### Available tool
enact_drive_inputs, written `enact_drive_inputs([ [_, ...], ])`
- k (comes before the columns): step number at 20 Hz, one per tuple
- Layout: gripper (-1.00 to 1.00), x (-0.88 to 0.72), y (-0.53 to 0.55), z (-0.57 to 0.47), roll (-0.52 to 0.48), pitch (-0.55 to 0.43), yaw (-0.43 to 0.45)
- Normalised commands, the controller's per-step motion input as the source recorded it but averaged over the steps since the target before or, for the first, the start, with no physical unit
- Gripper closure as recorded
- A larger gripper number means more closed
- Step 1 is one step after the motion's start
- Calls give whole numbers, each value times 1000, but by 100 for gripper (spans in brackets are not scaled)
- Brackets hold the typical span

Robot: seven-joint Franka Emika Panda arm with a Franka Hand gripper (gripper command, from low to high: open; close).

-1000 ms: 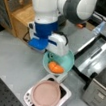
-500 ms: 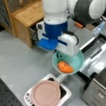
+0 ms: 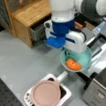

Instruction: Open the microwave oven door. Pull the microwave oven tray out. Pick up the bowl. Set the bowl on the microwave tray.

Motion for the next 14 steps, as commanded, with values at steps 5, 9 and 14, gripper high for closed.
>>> enact_drive_inputs([
  [5,100,-505,353,-71,86,-101,-203],
  [9,100,-484,427,-99,105,-94,-219],
  [14,100,-414,392,-207,113,-138,-234],
])
